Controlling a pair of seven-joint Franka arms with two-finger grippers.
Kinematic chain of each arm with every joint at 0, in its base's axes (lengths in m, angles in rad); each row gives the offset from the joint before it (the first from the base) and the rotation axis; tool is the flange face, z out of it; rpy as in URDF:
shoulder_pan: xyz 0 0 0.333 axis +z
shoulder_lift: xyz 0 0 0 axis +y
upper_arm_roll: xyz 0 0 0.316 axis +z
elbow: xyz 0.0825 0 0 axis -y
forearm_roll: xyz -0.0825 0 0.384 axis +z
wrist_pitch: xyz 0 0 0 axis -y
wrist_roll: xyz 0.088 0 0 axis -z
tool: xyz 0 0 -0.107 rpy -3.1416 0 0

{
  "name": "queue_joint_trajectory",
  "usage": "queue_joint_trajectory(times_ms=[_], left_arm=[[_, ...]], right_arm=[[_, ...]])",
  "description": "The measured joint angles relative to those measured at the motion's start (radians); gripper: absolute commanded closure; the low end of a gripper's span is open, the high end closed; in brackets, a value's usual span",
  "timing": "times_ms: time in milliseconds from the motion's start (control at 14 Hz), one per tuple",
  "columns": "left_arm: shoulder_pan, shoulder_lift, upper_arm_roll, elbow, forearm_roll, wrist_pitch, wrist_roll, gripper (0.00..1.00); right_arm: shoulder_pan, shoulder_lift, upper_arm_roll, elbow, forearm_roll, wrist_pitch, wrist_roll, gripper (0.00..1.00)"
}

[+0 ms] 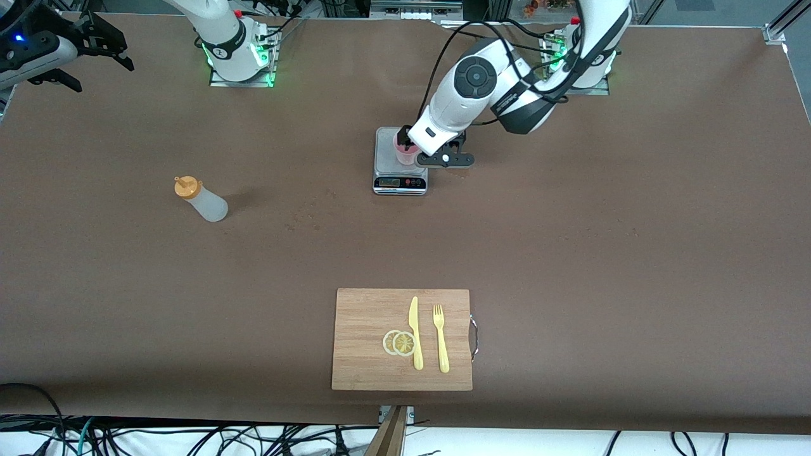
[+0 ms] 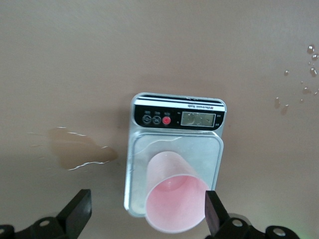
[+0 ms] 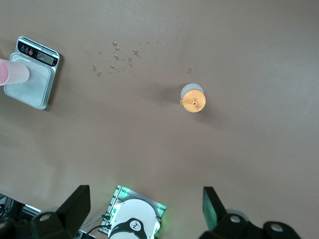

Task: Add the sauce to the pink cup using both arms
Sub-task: 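Release the cup on the scale and withdraw the left gripper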

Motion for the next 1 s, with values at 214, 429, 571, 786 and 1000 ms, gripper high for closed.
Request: queue_joint_trajectory(times_ms=[214, 429, 571, 786, 1000], left_arm=[[0.019, -0.037, 0.001, 0.161, 0.000, -0.250, 0.011, 0.00], [0.071, -0.047, 0.005, 0.295, 0.002, -0.411, 0.079, 0.00], [0.120, -0.047, 0.008, 0.378, 0.025, -0.518, 0.158, 0.00], [0.171, -0.052, 0.028, 0.477, 0.061, -0.631, 0.289, 0.00], [0.114, -0.118, 0.211, 0.500, 0.061, -0.656, 0.474, 0.00]], right_arm=[[0.000, 0.000, 0.000, 0.000, -0.003, 0.001, 0.000, 0.00], [-0.001, 0.000, -0.002, 0.000, -0.030, 0.002, 0.001, 0.00], [-0.004, 0.000, -0.004, 0.000, -0.033, 0.000, 0.028, 0.00], [-0.006, -0.002, -0.010, 0.000, -0.034, -0.012, 0.064, 0.00], [-0.006, -0.002, -0.057, 0.000, -0.040, -0.024, 0.069, 0.00]])
